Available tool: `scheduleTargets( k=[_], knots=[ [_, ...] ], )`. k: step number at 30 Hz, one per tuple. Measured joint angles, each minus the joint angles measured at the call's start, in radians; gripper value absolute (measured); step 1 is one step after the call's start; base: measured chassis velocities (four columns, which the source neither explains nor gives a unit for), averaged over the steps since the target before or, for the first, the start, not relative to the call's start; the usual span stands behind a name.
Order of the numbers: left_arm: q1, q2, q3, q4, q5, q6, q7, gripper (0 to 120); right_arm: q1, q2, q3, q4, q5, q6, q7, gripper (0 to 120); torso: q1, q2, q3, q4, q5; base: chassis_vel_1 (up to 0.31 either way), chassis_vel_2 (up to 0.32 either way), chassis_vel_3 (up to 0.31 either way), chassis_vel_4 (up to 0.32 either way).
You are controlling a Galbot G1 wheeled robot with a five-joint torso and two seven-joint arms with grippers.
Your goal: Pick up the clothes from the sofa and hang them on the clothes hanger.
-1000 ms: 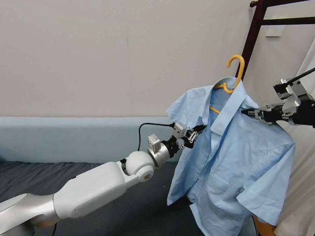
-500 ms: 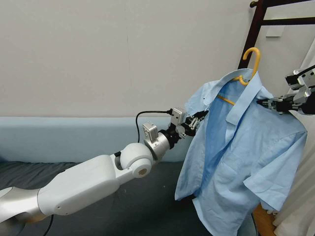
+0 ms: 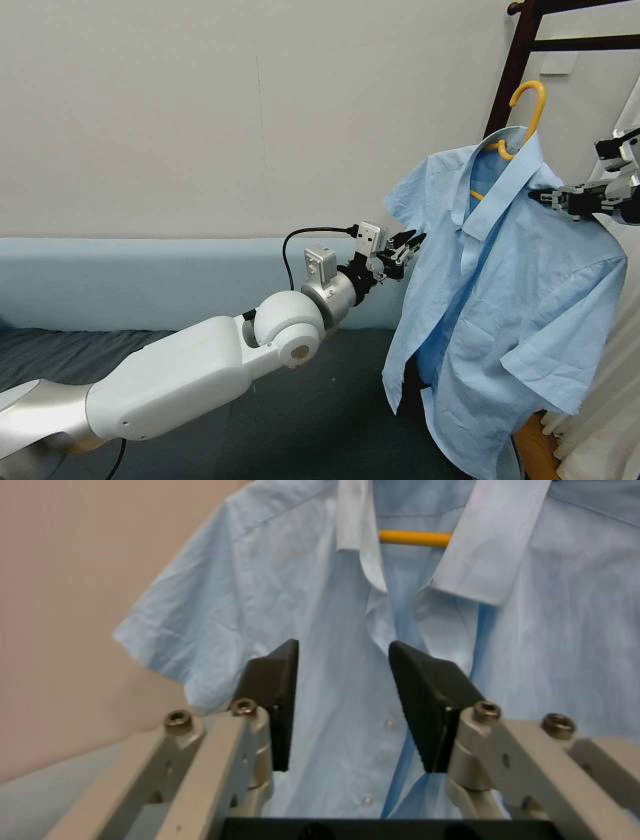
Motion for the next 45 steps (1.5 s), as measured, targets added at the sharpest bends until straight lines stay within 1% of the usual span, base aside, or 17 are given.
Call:
scheduleTargets(
  k=[4,6,8,12,14,16,17,18,20,22,27,30,32,35,37,40,45],
  knots=[
    [0.021,0.033,-0.012,-0.029,0.004,0.000,-0.026,52,-0.005,-0.011,0.017,-0.037,0.002,-0.001,0.034,8,0.000,0.000,0.000,-0.0001,0.0000,0.000,0.000,0.000,0.000],
    [0.087,0.079,-0.037,-0.072,0.050,0.016,-0.080,65,-0.013,-0.027,-0.004,-0.076,-0.084,-0.004,0.065,8,0.000,0.000,0.000,0.0001,-0.0007,0.000,0.000,0.000,0.000],
    [0.101,0.085,-0.044,-0.078,0.060,0.018,-0.085,67,-0.015,-0.026,-0.014,-0.082,-0.104,-0.001,0.066,8,0.000,0.000,0.000,0.0000,-0.0004,0.000,0.000,0.000,0.000],
    [0.304,0.150,-0.157,-0.135,0.097,0.027,-0.131,86,-0.022,0.019,-0.133,-0.155,-0.297,0.036,-0.002,8,0.000,0.000,0.000,0.0000,-0.0002,0.000,0.000,0.000,0.000],
    [0.339,0.158,-0.176,-0.138,0.101,0.027,-0.132,90,-0.021,0.029,-0.154,-0.164,-0.331,0.043,-0.017,8,0.000,0.000,0.000,-0.0001,0.0001,0.000,0.000,0.000,0.000],
    [0.428,0.174,-0.231,-0.144,0.117,0.021,-0.131,96,-0.012,0.065,-0.216,-0.188,-0.424,0.062,-0.058,8,0.000,0.000,0.000,0.0003,-0.0002,0.000,0.000,0.000,0.000],
    [0.521,0.183,-0.298,-0.146,0.150,0.010,-0.122,99,-0.009,0.107,-0.266,-0.214,-0.516,0.074,-0.096,8,0.000,0.000,0.000,0.0004,0.0000,0.000,0.000,0.000,0.000],
    [0.521,0.183,-0.298,-0.146,0.150,0.010,-0.122,99,-0.009,0.107,-0.266,-0.214,-0.516,0.074,-0.096,8,0.000,0.000,0.000,0.0004,0.0000,0.000,0.000,0.000,0.000],
    [0.607,0.183,-0.358,-0.145,0.185,0.000,-0.110,100,-0.014,0.151,-0.301,-0.252,-0.647,0.089,-0.150,8,0.000,0.000,0.000,0.0003,0.0000,0.000,0.000,0.000,0.000],
    [0.742,0.163,-0.446,-0.122,0.280,-0.013,-0.080,100,-0.022,0.209,-0.338,-0.322,-0.812,0.113,-0.211,8,0.000,0.000,0.000,0.0000,0.0003,0.000,0.000,0.000,0.000],
    [0.854,0.120,-0.503,-0.115,0.340,-0.017,-0.067,100,-0.007,0.247,-0.374,-0.387,-0.927,0.137,-0.261,8,0.000,0.000,0.000,-0.0002,0.0001,0.000,0.000,0.000,0.000],
    [0.869,0.109,-0.510,-0.115,0.348,-0.018,-0.065,100,0.010,0.257,-0.392,-0.396,-0.938,0.145,-0.272,8,0.000,0.000,0.000,-0.0001,-0.0004,0.000,0.000,0.000,0.000],
    [0.904,0.097,-0.533,-0.128,0.355,-0.018,-0.064,100,0.111,0.314,-0.505,-0.400,-0.951,0.149,-0.283,8,0.000,0.000,0.000,-0.0005,0.0003,0.000,0.000,0.000,0.000],
    [0.927,0.095,-0.549,-0.141,0.358,-0.018,-0.064,100,0.139,0.354,-0.525,-0.371,-0.954,0.124,-0.263,8,0.000,0.000,0.000,0.0003,0.0005,0.000,0.000,0.000,0.000],
    [0.957,0.095,-0.565,-0.157,0.364,-0.018,-0.064,100,0.124,0.396,-0.527,-0.332,-0.970,0.102,-0.245,8,0.000,0.000,0.000,0.0008,-0.0011,0.000,0.000,0.000,0.000],
    [0.977,0.095,-0.573,-0.165,0.371,-0.018,-0.063,100,0.110,0.428,-0.535,-0.329,-0.999,0.109,-0.247,8,0.000,0.000,0.000,0.0004,0.0001,0.000,0.000,0.000,0.000],
    [1.011,0.087,-0.576,-0.178,0.389,-0.016,-0.060,100,0.204,0.513,-0.652,-0.421,-1.103,0.182,-0.265,8,0.000,0.000,0.000,-0.0006,0.0004,0.000,0.000,0.000,0.000]
  ],
)
